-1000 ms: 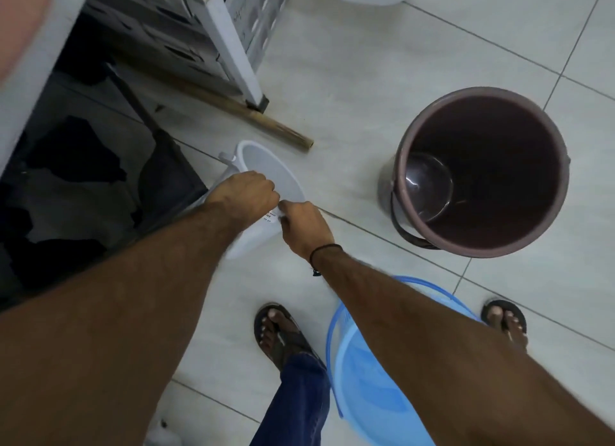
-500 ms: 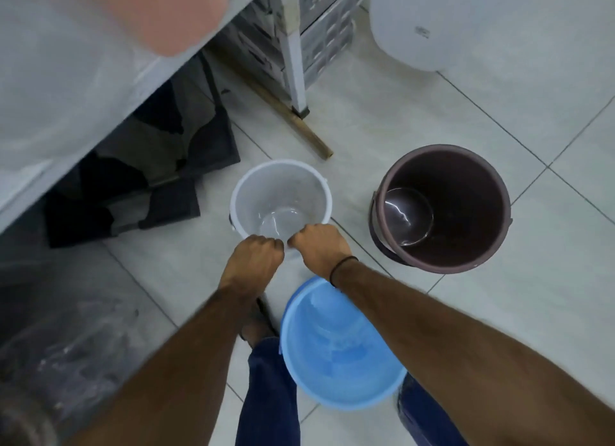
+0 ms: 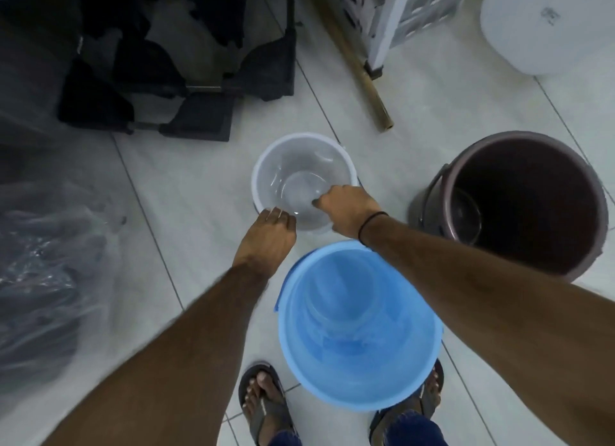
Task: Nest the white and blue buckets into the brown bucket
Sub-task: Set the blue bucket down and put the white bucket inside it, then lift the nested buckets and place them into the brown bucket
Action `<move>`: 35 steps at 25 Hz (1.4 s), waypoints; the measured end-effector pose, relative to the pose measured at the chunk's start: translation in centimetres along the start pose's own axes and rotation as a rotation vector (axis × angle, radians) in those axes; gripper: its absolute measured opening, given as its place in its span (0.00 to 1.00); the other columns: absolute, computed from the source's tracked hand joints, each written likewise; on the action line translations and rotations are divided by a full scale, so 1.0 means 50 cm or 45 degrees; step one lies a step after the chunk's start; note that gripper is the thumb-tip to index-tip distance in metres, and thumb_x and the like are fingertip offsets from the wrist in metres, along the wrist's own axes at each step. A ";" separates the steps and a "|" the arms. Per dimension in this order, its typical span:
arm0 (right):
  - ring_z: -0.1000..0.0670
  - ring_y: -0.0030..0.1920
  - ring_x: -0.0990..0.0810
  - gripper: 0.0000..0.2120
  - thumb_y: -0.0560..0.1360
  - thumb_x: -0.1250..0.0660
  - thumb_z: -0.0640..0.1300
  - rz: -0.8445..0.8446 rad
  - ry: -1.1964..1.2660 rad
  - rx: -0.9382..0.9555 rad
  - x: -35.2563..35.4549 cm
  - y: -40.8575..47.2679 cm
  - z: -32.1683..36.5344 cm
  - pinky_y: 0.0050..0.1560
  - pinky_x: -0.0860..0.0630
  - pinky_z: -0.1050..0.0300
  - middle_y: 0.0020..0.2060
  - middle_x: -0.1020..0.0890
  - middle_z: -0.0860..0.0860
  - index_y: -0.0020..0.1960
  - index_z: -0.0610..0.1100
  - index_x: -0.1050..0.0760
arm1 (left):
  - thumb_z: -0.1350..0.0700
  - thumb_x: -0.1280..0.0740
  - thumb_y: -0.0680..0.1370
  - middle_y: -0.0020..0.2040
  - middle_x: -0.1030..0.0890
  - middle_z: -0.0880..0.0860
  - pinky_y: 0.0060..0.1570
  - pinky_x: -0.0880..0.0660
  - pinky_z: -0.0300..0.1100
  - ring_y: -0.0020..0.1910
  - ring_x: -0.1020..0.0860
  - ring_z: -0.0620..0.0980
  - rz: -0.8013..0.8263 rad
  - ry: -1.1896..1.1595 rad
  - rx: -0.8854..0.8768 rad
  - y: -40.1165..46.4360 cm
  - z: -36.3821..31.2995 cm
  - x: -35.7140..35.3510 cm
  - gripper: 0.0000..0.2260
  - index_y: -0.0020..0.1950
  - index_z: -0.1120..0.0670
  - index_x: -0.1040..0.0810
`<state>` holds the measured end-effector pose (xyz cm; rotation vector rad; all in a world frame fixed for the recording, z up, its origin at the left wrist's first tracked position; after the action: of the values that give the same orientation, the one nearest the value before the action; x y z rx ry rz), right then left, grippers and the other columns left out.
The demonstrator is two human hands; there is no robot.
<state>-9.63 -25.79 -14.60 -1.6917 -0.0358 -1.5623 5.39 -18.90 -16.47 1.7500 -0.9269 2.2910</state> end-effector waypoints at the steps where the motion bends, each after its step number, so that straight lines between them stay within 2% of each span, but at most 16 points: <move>1: 0.38 0.60 0.23 0.22 0.75 0.34 0.38 0.010 -0.046 -0.006 0.001 0.001 -0.015 0.57 0.22 0.45 0.60 0.21 0.41 0.68 0.46 0.29 | 0.61 0.26 0.67 0.51 0.16 0.60 0.58 0.25 0.49 0.53 0.19 0.58 -0.008 0.007 0.026 -0.006 0.008 -0.010 0.20 0.58 0.62 0.21; 3: 0.39 0.62 0.24 0.25 0.73 0.32 0.38 0.031 -0.147 0.041 0.007 0.008 -0.043 0.58 0.22 0.44 0.61 0.22 0.43 0.69 0.46 0.31 | 0.60 0.28 0.71 0.62 0.21 0.63 0.67 0.30 0.52 0.63 0.24 0.61 -0.006 -0.009 0.066 -0.012 0.018 -0.021 0.24 0.66 0.64 0.27; 6: 0.39 0.62 0.25 0.22 0.75 0.34 0.37 0.103 -0.254 0.094 0.003 0.011 -0.049 0.57 0.22 0.44 0.62 0.23 0.42 0.68 0.46 0.29 | 0.64 0.33 0.74 0.65 0.23 0.62 0.69 0.33 0.52 0.65 0.26 0.60 0.053 0.007 -0.027 -0.005 0.001 -0.034 0.23 0.69 0.64 0.30; 8: 0.38 0.63 0.24 0.18 0.78 0.39 0.37 0.174 -0.284 0.130 -0.008 0.008 -0.047 0.58 0.24 0.44 0.62 0.24 0.41 0.68 0.45 0.27 | 0.66 0.33 0.71 0.55 0.18 0.58 0.62 0.28 0.47 0.55 0.21 0.57 0.099 -0.010 -0.133 0.006 -0.016 -0.033 0.18 0.60 0.60 0.23; 9: 0.37 0.63 0.24 0.17 0.79 0.41 0.38 0.191 -0.303 0.152 -0.013 0.005 -0.048 0.59 0.24 0.45 0.63 0.24 0.41 0.67 0.44 0.26 | 0.65 0.31 0.67 0.46 0.16 0.55 0.52 0.25 0.44 0.47 0.18 0.53 0.150 0.020 -0.188 0.010 -0.018 -0.031 0.14 0.52 0.56 0.20; 11: 0.37 0.61 0.23 0.16 0.80 0.42 0.38 0.160 -0.325 0.183 -0.013 -0.002 -0.053 0.58 0.25 0.46 0.61 0.23 0.40 0.65 0.45 0.24 | 0.63 0.29 0.60 0.32 0.17 0.48 0.35 0.26 0.37 0.33 0.19 0.48 0.185 0.088 -0.204 0.010 -0.011 -0.014 0.11 0.38 0.51 0.18; 13: 0.37 0.58 0.22 0.16 0.79 0.41 0.37 0.115 -0.353 0.189 0.017 -0.014 -0.057 0.54 0.24 0.48 0.59 0.22 0.41 0.64 0.47 0.23 | 0.63 0.31 0.58 0.30 0.18 0.48 0.32 0.26 0.36 0.30 0.19 0.47 0.200 0.145 -0.195 0.011 0.018 0.018 0.11 0.36 0.50 0.19; 16: 0.37 0.56 0.20 0.17 0.79 0.41 0.39 0.052 -0.308 0.139 0.111 -0.069 -0.056 0.50 0.23 0.48 0.57 0.20 0.41 0.65 0.50 0.24 | 0.65 0.32 0.63 0.34 0.17 0.49 0.37 0.24 0.39 0.34 0.18 0.49 0.111 0.220 -0.251 -0.007 0.066 0.119 0.12 0.41 0.51 0.19; 19: 0.38 0.53 0.18 0.20 0.78 0.42 0.37 -0.009 -0.221 0.084 0.236 -0.172 -0.046 0.49 0.22 0.48 0.55 0.18 0.43 0.64 0.53 0.23 | 0.70 0.43 0.64 0.35 0.18 0.51 0.43 0.23 0.43 0.36 0.20 0.52 -0.020 0.198 -0.265 -0.073 0.093 0.278 0.17 0.41 0.54 0.21; 22: 0.40 0.51 0.17 0.21 0.75 0.40 0.36 -0.040 -0.151 0.049 0.347 -0.308 -0.029 0.47 0.21 0.49 0.53 0.16 0.46 0.62 0.54 0.22 | 0.74 0.53 0.66 0.39 0.20 0.57 0.53 0.26 0.49 0.40 0.22 0.58 -0.123 0.123 -0.287 -0.164 0.090 0.433 0.21 0.45 0.58 0.25; 25: 0.42 0.50 0.16 0.18 0.73 0.38 0.38 -0.092 -0.114 0.107 0.412 -0.449 -0.010 0.43 0.19 0.50 0.51 0.15 0.51 0.58 0.54 0.21 | 0.73 0.44 0.70 0.45 0.20 0.60 0.61 0.29 0.53 0.46 0.23 0.60 -0.281 0.057 -0.301 -0.270 0.057 0.542 0.15 0.51 0.61 0.26; 27: 0.45 0.49 0.16 0.18 0.71 0.35 0.38 -0.140 -0.118 0.159 0.403 -0.537 0.001 0.38 0.19 0.51 0.50 0.15 0.53 0.57 0.54 0.21 | 0.73 0.41 0.72 0.48 0.20 0.62 0.65 0.31 0.55 0.49 0.23 0.62 -0.384 0.048 -0.338 -0.335 0.016 0.571 0.14 0.55 0.63 0.25; 30: 0.45 0.46 0.15 0.21 0.66 0.31 0.33 -0.144 -0.072 0.228 0.323 -0.632 0.021 0.36 0.18 0.51 0.48 0.14 0.53 0.55 0.51 0.19 | 0.72 0.40 0.73 0.52 0.18 0.63 0.65 0.30 0.55 0.53 0.21 0.62 -0.401 0.044 -0.459 -0.403 -0.074 0.540 0.16 0.58 0.64 0.24; 33: 0.45 0.49 0.16 0.19 0.68 0.30 0.36 0.033 0.009 0.202 0.165 -0.675 0.058 0.42 0.17 0.50 0.51 0.14 0.52 0.57 0.50 0.19 | 0.73 0.48 0.73 0.50 0.18 0.62 0.63 0.28 0.55 0.51 0.21 0.61 -0.237 0.074 -0.566 -0.425 -0.175 0.416 0.19 0.56 0.64 0.23; 35: 0.45 0.54 0.18 0.16 0.73 0.33 0.40 0.196 0.060 0.135 0.071 -0.673 0.078 0.48 0.18 0.50 0.55 0.16 0.52 0.59 0.51 0.21 | 0.73 0.45 0.73 0.49 0.18 0.62 0.61 0.28 0.55 0.49 0.22 0.61 -0.108 0.047 -0.592 -0.419 -0.228 0.324 0.16 0.55 0.65 0.24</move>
<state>-23.23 -2.83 6.59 -1.5377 0.0346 -1.4594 -0.27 -0.29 4.82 1.5086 -1.2294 1.8532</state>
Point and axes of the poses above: each hand's wrist, its own y-axis towards the middle knuckle, its own x-axis out of the back of the hand, z = x × y, the point moved 2 cm from there along y, towards the middle knuckle
